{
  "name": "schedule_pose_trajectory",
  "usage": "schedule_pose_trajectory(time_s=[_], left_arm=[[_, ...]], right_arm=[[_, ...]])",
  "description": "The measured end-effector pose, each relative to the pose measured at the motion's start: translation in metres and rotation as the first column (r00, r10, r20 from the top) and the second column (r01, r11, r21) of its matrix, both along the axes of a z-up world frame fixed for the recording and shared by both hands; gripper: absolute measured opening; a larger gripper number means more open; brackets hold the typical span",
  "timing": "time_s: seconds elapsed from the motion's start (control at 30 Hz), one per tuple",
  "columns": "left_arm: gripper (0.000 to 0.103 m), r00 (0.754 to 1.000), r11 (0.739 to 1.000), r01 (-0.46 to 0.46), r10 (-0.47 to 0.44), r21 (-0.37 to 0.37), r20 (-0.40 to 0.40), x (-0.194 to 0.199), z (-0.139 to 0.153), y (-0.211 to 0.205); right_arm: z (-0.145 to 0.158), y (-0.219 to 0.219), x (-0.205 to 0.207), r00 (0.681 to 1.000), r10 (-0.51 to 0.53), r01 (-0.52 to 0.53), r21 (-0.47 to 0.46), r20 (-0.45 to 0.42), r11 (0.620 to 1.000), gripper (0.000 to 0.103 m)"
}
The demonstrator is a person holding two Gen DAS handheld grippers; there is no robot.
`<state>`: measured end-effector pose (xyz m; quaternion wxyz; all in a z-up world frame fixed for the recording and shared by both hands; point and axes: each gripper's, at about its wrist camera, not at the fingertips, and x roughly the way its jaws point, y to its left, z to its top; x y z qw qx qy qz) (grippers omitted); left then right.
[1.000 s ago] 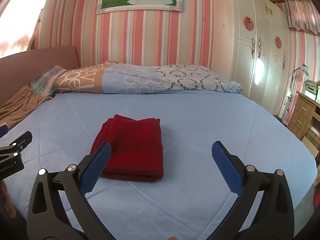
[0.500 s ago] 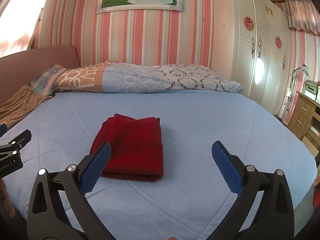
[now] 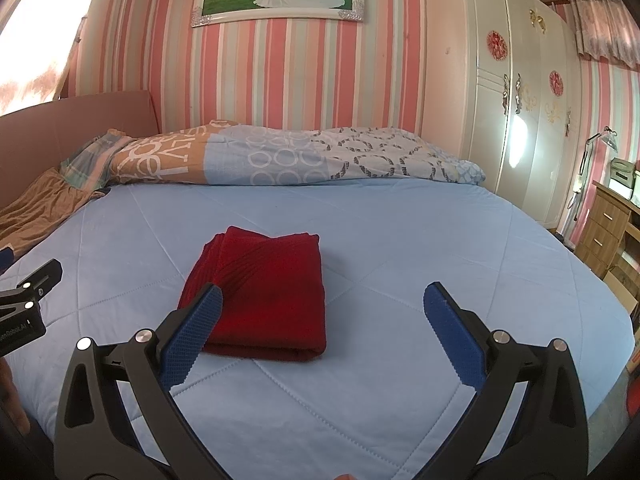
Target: Fold small clothes
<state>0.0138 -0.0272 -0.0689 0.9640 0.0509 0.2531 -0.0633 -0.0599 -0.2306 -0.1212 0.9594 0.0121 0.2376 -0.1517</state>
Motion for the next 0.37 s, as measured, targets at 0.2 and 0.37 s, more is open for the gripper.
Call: schedule_pose_trajectory(time_s=[0.2,0.37], left_arm=[[0.101,1.0,1.0,0.02,-0.021,-0.015,-0.018,0.0,0.0002,-0.0024],[0.101,0.999,1.0,0.023,-0.024,-0.016,-0.022,0.0007,0.0013,-0.003]], right_arm=[[-0.002,-0.0025,0.0,1.0,-0.002,0.002,0.004,-0.003,1.0,0.1],[-0.0024,-0.0032,-0.0005,1.0,-0.002,0.002,0.003,-0.002,1.0,0.1]])
